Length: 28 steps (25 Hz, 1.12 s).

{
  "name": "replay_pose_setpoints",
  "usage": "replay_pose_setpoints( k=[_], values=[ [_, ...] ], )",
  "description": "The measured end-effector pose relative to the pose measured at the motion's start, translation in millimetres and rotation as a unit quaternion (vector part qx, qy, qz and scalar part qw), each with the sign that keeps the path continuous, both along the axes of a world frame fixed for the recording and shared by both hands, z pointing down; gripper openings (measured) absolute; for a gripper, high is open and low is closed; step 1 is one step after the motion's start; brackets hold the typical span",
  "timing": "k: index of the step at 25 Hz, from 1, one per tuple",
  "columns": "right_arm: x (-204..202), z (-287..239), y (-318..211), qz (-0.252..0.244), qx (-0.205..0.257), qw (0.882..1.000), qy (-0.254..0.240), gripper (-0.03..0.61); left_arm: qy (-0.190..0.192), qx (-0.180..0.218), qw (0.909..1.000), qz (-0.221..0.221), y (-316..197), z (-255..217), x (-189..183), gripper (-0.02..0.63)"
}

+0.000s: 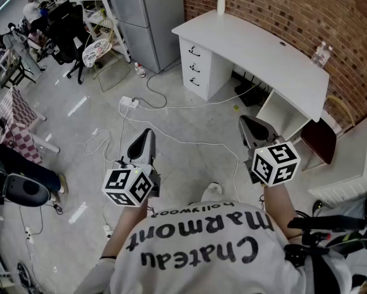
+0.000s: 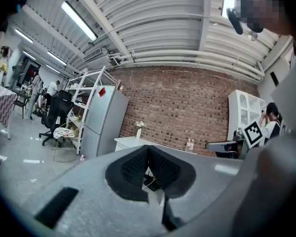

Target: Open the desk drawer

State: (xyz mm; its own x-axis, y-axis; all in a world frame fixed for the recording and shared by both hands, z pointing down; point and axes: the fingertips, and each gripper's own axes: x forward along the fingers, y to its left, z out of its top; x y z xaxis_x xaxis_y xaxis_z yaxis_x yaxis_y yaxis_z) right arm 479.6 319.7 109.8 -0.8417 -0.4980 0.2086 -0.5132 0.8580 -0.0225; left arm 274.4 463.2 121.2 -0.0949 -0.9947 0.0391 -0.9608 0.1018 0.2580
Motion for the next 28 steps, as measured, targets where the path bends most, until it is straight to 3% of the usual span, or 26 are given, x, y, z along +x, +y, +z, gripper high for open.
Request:
replay_pose_setpoints(
  k=[18, 28],
  values=[
    [-18, 8, -7, -0.011, -0.016, 1.000, 0.008, 0.011, 0.010, -0.004, 0.9999, -0.008, -4, 9, -16, 0.015],
    [-49, 15, -48, -0.019, -0.019, 1.000, 0.015, 0.011, 0.007, -0.009, 0.9998, -0.017, -39, 11, -46, 0.015]
  ],
)
